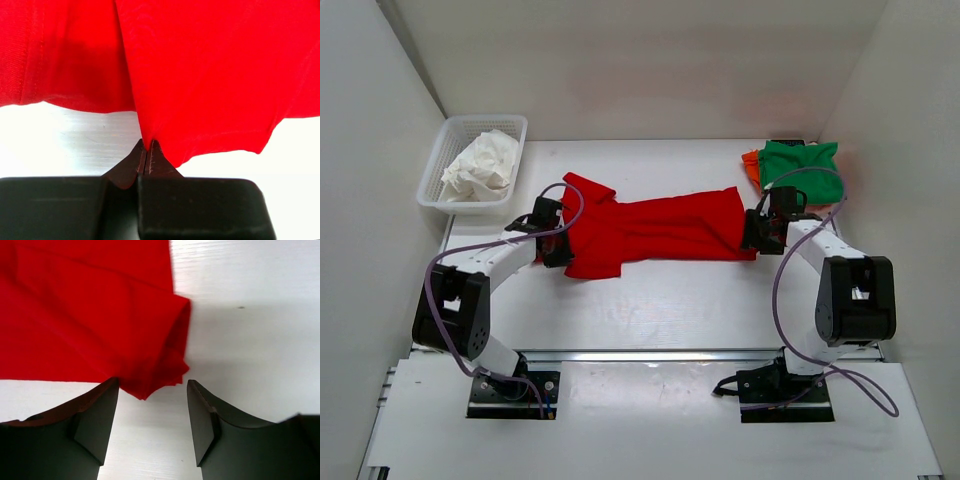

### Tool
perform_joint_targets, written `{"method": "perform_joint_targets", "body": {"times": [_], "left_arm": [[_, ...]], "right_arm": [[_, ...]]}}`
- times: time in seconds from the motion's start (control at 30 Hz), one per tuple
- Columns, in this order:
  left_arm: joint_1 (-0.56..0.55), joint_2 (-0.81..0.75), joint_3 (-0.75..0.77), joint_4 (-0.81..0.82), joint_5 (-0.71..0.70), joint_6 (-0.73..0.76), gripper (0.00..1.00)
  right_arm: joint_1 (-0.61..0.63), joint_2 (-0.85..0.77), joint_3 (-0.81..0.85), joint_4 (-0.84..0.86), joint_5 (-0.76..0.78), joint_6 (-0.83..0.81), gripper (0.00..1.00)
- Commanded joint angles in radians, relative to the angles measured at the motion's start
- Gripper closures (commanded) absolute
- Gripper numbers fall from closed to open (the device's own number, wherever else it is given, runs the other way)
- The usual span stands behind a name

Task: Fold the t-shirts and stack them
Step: Flatten out the tshirt

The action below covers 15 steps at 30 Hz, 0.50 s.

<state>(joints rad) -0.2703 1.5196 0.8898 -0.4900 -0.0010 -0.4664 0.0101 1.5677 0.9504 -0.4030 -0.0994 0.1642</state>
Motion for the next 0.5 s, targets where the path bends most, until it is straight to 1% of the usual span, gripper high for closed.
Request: {"method": "perform_joint_targets", "body": {"times": [0.0,0.1,0.3,0.4,0.47], "left_arm": [[-0.001,-0.013,0.008,-0.025,0.038,0.011,1.0],[-0.001,-0.019,-0.012,-0.009,0.05,0.009,1.0],[-0.006,-0.015,-0.023,-0.005,0.058,0.002,1.0],[-0.003,-0.019,-0.028,0.001,0.059,-0.002,1.0],[-0.003,-0.015,-0.031,0.001,0.058,-0.001,1.0]], "right_arm": [[0.045,-0.037,-0.042,0.072,0.007,-0.02,0.45],[0.057,-0.055,-0.068,0.104,0.004,-0.035,0.43],[0.076,-0.067,-0.094,0.157,0.032,-0.058,0.43],[0.077,-0.038,-0.091,0.174,0.053,-0.064,0.43],[0.079,-0.023,-0.075,0.173,0.064,-0.068,0.44]]}}
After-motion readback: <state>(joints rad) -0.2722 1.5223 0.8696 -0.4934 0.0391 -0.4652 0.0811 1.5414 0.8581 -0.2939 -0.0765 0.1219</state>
